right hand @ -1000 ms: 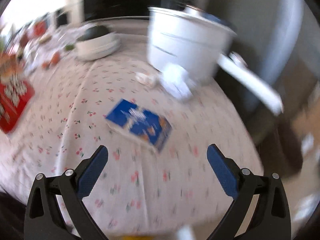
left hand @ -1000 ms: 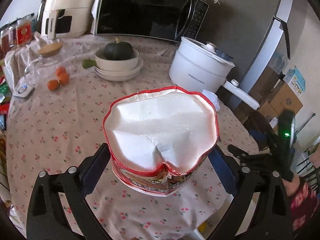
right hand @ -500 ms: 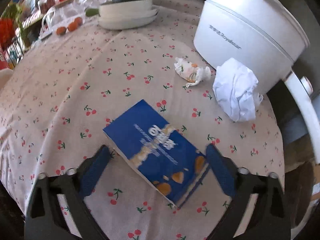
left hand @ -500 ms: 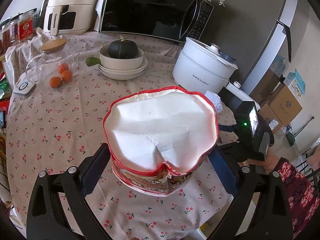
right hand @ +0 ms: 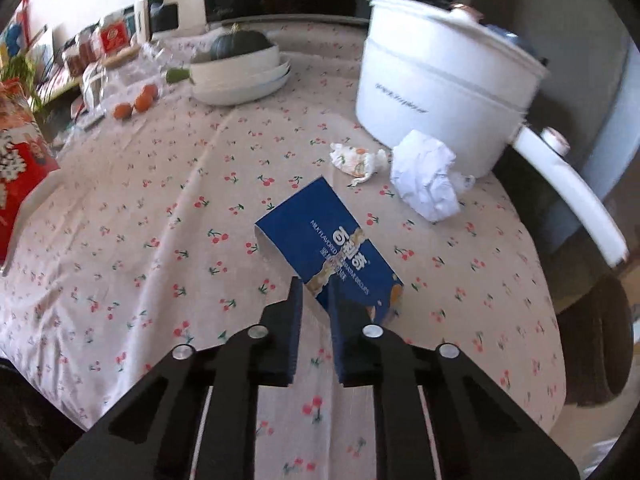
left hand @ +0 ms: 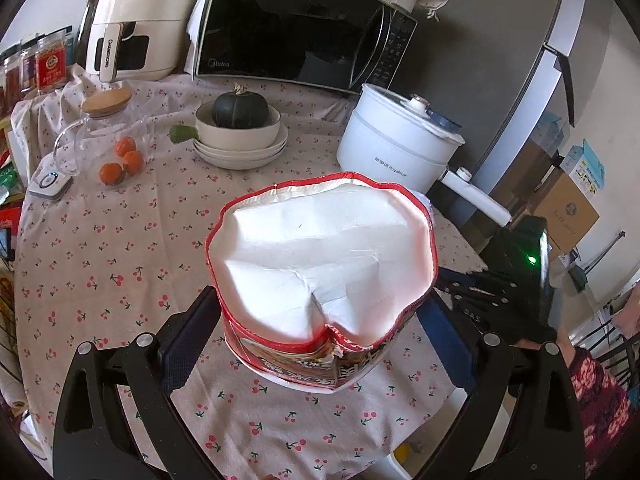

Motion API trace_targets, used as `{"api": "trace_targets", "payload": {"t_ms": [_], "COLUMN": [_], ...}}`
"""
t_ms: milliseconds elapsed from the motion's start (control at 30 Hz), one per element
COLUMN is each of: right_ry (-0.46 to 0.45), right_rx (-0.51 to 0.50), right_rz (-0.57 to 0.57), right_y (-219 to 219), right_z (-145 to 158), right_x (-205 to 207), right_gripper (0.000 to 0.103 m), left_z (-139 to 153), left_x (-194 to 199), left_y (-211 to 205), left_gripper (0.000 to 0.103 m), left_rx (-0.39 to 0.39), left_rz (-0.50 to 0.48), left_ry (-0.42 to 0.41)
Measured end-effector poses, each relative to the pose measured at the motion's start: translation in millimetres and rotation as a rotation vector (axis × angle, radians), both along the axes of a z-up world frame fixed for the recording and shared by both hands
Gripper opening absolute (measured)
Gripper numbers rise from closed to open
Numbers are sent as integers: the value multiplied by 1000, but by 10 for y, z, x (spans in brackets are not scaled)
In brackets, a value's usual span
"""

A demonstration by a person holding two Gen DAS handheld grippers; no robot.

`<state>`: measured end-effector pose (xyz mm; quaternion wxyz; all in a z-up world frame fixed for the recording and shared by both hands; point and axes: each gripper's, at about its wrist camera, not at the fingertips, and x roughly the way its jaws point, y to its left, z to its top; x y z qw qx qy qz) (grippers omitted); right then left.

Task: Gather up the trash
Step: 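Grasp the blue biscuit box with the right gripper while the left holds the noodle cup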

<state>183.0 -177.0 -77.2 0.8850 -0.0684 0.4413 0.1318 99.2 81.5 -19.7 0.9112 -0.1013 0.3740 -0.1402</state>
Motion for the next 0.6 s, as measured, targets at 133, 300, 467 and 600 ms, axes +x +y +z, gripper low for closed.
{"api": "trace_targets", "payload": {"t_ms": [133,300,467,600], "right_ry": [-37,-93,-103,-85], "right_rx": [18,42,30,-27], "right_rz": [-53,-109,-104,-41], "right_y": [-85,-202,-282,-150], "right_z": [154,365,481,438], "right_x": [-262,-653,-999,-976], "right_gripper": [4,4,4,28], "left_z": [53,114,149,149], "left_x": [-47,-117,-189,-190], "left_y": [6,-49,-126,-136], "left_gripper": [93,93,93,93], "left_rx": [-14,-21,-20,-38], "left_rz": [-9,-34,-61,-65], "left_ry": [-15,-34,-49,-42]}}
